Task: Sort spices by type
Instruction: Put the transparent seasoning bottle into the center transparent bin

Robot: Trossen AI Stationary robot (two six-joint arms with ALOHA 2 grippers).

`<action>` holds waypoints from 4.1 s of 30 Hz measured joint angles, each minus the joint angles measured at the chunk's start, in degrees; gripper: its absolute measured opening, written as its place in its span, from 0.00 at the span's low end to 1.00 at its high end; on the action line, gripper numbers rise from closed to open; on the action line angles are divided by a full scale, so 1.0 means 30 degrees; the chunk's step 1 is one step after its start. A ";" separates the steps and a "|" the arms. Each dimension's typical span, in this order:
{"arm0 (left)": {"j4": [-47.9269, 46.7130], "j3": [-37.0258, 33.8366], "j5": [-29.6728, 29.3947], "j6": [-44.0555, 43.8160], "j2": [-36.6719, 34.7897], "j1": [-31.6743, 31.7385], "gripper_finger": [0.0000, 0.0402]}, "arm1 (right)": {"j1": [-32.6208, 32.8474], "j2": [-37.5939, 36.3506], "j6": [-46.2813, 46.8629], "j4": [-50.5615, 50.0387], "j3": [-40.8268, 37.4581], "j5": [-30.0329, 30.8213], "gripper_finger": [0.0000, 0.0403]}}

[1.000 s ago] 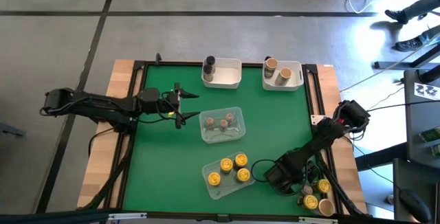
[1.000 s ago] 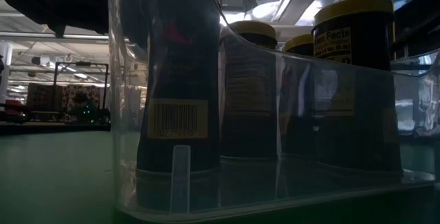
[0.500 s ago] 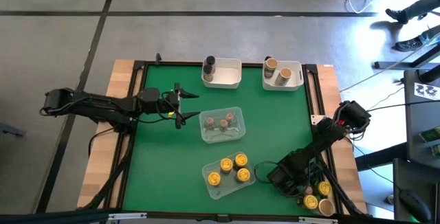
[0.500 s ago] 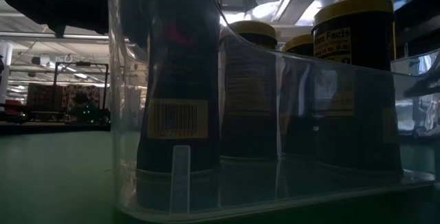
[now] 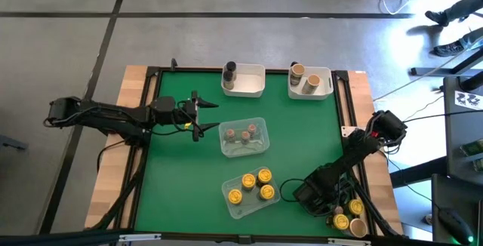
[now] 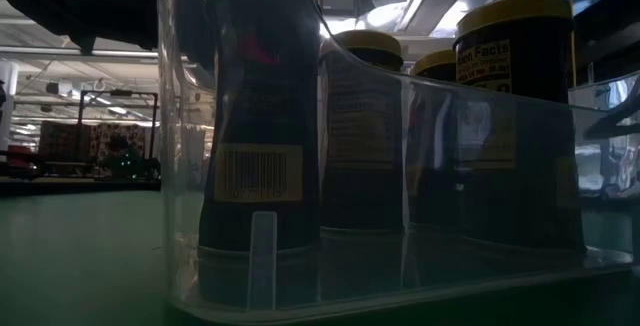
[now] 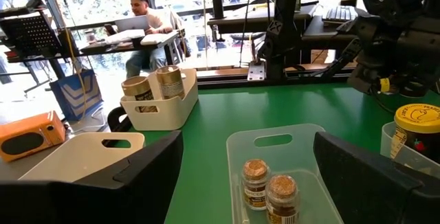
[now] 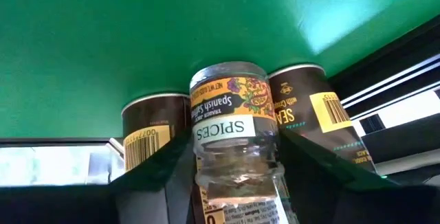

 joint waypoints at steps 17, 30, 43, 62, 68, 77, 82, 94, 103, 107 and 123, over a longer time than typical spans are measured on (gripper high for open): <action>0.0010 0.0000 0.0001 0.0000 0.0000 0.0000 0.78 | -0.1412 -0.0022 -0.2284 -0.0169 0.0015 0.0851 0.49; 0.0005 0.0000 0.0001 0.0080 0.0000 0.0000 0.78 | -0.3815 -0.0022 -0.6129 -0.2383 0.0029 0.1786 0.50; 0.0003 0.0000 0.0001 0.0080 0.0000 0.0000 0.78 | -0.5302 -0.0015 -0.8030 -0.4325 0.0015 0.2857 0.50; 0.0003 0.0000 0.0001 0.0076 0.0000 0.0000 0.78 | -0.6502 -0.0015 -0.8961 -0.4240 0.0015 0.3135 0.50; -0.0138 0.0000 0.0001 0.0075 0.0000 0.0000 0.78 | -0.6502 0.0022 -0.8969 -0.4308 0.0239 0.3114 0.50; -0.0456 0.0000 0.0001 0.0168 -0.0004 0.0000 0.78 | -0.6502 0.0029 -0.9004 -0.4625 0.1282 0.4614 0.50; -0.0456 0.0000 0.0486 0.0160 0.0000 0.0000 0.78 | -0.6517 0.0022 -0.9051 -0.4936 0.1311 0.4940 0.51; -0.0456 0.0000 0.0644 0.0240 -0.0002 0.0000 0.78 | -0.6502 0.0056 -0.9042 -0.4966 0.1304 0.5489 0.82; -0.0619 0.0007 0.0654 0.0277 -0.0007 0.0000 0.78 | -0.5680 -0.0951 -1.0010 -0.6711 0.4047 0.6998 0.89; -0.0816 0.0015 0.0657 0.0411 -0.0007 0.0000 0.78 | -0.4844 -0.2016 -0.8545 -0.8274 0.4401 0.9512 0.89; -0.0909 0.0015 0.0657 0.0153 -0.0007 0.0000 0.78 | 0.1341 -0.3133 0.1280 -0.7379 0.4379 1.5314 0.89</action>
